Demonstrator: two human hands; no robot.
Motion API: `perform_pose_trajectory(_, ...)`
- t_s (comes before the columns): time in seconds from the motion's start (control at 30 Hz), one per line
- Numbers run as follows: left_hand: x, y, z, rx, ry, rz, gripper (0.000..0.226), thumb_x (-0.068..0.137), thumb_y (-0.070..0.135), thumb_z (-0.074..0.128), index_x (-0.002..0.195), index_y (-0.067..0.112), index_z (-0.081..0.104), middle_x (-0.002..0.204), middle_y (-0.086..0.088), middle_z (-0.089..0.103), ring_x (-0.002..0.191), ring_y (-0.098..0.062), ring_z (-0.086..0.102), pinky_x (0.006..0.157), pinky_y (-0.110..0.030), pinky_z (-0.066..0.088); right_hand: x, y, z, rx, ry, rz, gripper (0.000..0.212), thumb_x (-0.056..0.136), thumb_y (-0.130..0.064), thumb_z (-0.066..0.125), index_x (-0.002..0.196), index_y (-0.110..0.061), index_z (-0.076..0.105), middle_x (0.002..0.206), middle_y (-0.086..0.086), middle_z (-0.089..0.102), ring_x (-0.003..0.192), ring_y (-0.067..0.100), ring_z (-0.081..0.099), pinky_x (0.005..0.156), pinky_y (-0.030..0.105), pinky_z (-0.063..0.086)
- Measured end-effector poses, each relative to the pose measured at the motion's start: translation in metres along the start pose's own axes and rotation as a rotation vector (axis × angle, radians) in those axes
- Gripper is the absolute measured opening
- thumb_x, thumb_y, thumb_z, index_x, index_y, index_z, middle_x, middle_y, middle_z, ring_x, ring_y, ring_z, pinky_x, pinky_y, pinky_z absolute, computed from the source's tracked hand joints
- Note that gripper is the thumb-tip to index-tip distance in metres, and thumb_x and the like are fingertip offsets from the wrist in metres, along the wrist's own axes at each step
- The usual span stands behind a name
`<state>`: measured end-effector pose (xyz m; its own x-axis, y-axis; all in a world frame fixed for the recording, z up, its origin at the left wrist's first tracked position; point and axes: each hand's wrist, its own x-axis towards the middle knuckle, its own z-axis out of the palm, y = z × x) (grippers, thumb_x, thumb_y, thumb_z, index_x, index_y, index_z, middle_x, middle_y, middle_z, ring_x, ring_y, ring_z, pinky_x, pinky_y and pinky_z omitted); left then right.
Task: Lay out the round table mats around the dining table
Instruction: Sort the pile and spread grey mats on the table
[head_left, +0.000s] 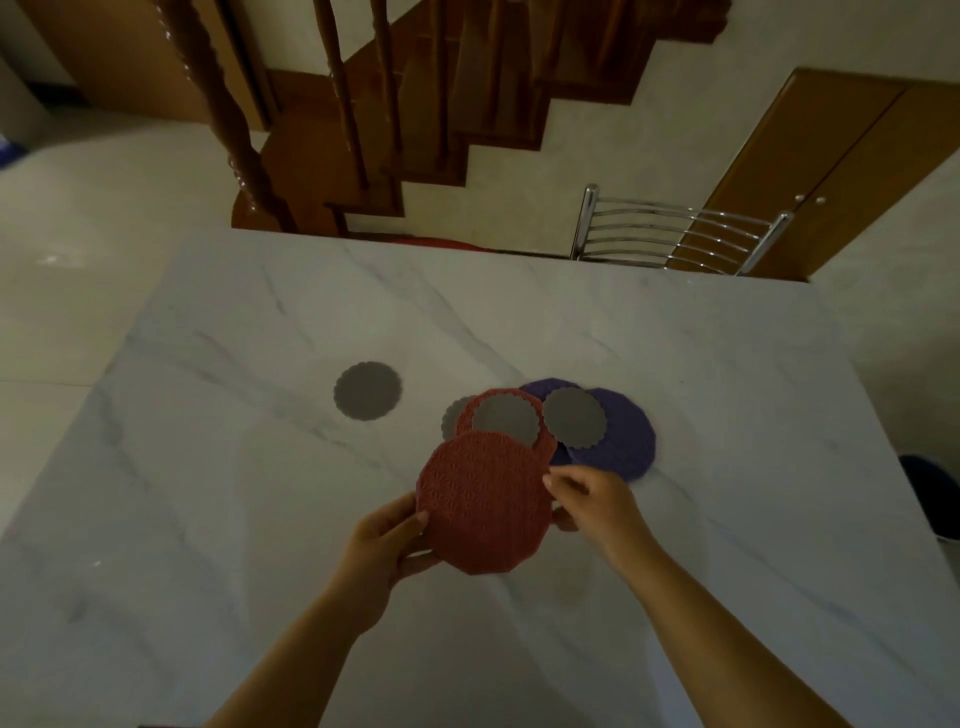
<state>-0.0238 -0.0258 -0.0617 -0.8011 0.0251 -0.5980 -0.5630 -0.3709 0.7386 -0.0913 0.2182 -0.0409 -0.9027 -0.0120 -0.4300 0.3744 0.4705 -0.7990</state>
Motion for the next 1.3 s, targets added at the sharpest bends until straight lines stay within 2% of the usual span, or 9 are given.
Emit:
perform_pose_trajectory(0.1, -0.003, 0.003, -0.008, 0.006, 0.005, 0.007, 0.029, 0.09, 0.008, 0.055, 0.114, 0.019, 0.066, 0.103, -0.008, 0.075, 0.09, -0.025, 0.072, 0.07, -0.032, 0.059, 0.036, 0.0, -0.016, -0.199, 0.048, 0.014, 0.016, 0.09, -0.029, 0.058, 0.103, -0.022, 0.065, 0.102, 0.001, 0.071, 0.085, 0.017, 0.068, 0.074, 0.034, 0.055)
perform_pose_trajectory(0.27, -0.002, 0.007, -0.009, -0.027, 0.047, 0.011, 0.03, 0.093, 0.003, 0.05, 0.114, 0.018, 0.065, 0.101, -0.005, 0.075, 0.085, -0.02, 0.072, 0.071, -0.032, 0.059, 0.104, -0.002, -0.031, -0.676, 0.067, -0.029, 0.051, 0.089, -0.028, 0.06, 0.135, -0.011, 0.047, 0.137, 0.013, 0.051, 0.124, 0.032, 0.048, 0.1, 0.041, 0.043)
perform_pose_trajectory(0.37, 0.004, 0.009, -0.006, -0.04, 0.074, 0.01, 0.03, 0.093, 0.002, 0.049, 0.113, 0.018, 0.065, 0.1, -0.005, 0.075, 0.084, -0.02, 0.072, 0.071, -0.032, 0.06, 0.129, -0.006, -0.034, -0.882, 0.023, -0.039, 0.064, 0.088, -0.034, 0.058, 0.144, -0.013, 0.033, 0.145, 0.014, 0.041, 0.131, 0.036, 0.037, 0.107, 0.044, 0.037)
perform_pose_trajectory(0.5, 0.011, 0.014, -0.005, -0.052, 0.073, 0.009, 0.031, 0.092, 0.002, 0.049, 0.112, 0.019, 0.066, 0.096, -0.004, 0.076, 0.082, -0.019, 0.073, 0.066, -0.03, 0.06, 0.142, -0.009, -0.037, -0.958, -0.131, 0.014, 0.083, 0.086, -0.044, 0.059, 0.149, -0.016, 0.014, 0.152, 0.01, 0.028, 0.137, 0.035, 0.026, 0.11, 0.044, 0.032)
perform_pose_trajectory(0.63, 0.02, 0.016, -0.004, -0.054, 0.089, -0.001, 0.031, 0.092, 0.003, 0.05, 0.112, 0.02, 0.067, 0.094, -0.003, 0.075, 0.08, -0.018, 0.072, 0.068, -0.031, 0.06, 0.145, -0.003, -0.04, -0.929, -0.136, 0.004, 0.092, 0.082, -0.049, 0.063, 0.15, -0.016, 0.011, 0.155, 0.009, 0.023, 0.14, 0.033, 0.022, 0.113, 0.044, 0.028)
perform_pose_trajectory(0.83, 0.027, 0.016, 0.003, -0.056, 0.092, -0.024, 0.032, 0.092, 0.002, 0.05, 0.113, 0.02, 0.066, 0.098, -0.005, 0.075, 0.083, -0.02, 0.072, 0.068, -0.032, 0.06, 0.146, -0.002, -0.039, -0.976, -0.075, -0.111, 0.089, 0.08, -0.047, 0.067, 0.148, -0.017, 0.019, 0.146, 0.012, 0.031, 0.133, 0.033, 0.028, 0.108, 0.042, 0.033)
perform_pose_trajectory(0.97, 0.03, 0.017, 0.005, -0.039, 0.093, -0.031, 0.031, 0.092, 0.004, 0.05, 0.114, 0.02, 0.066, 0.098, -0.005, 0.075, 0.084, -0.021, 0.072, 0.069, -0.033, 0.06, 0.142, -0.004, -0.04, -0.968, 0.018, -0.217, 0.065, 0.081, -0.041, 0.068, 0.134, -0.015, 0.041, 0.132, 0.01, 0.038, 0.12, 0.031, 0.037, 0.096, 0.039, 0.041)
perform_pose_trajectory(1.1, 0.032, 0.02, 0.0, -0.062, 0.108, -0.024, 0.031, 0.088, 0.007, 0.053, 0.115, 0.019, 0.065, 0.102, -0.007, 0.075, 0.087, -0.024, 0.072, 0.068, -0.033, 0.06, 0.146, -0.015, -0.053, -0.67, 0.014, -0.288, 0.02, 0.088, -0.027, 0.06, 0.105, -0.016, 0.063, 0.111, 0.004, 0.062, 0.1, 0.024, 0.059, 0.081, 0.035, 0.048)
perform_pose_trajectory(1.3, 0.034, 0.023, -0.013, -0.11, 0.136, -0.01, 0.038, 0.078, 0.014, 0.059, 0.114, 0.019, 0.067, 0.103, -0.007, 0.075, 0.086, -0.024, 0.073, 0.066, -0.033, 0.06, 0.187, -0.052, -0.049, -0.239, 0.136, -0.22, 0.02, 0.086, -0.025, 0.065, 0.101, -0.011, 0.068, 0.1, 0.005, 0.068, 0.09, 0.016, 0.061, 0.078, 0.027, 0.046)
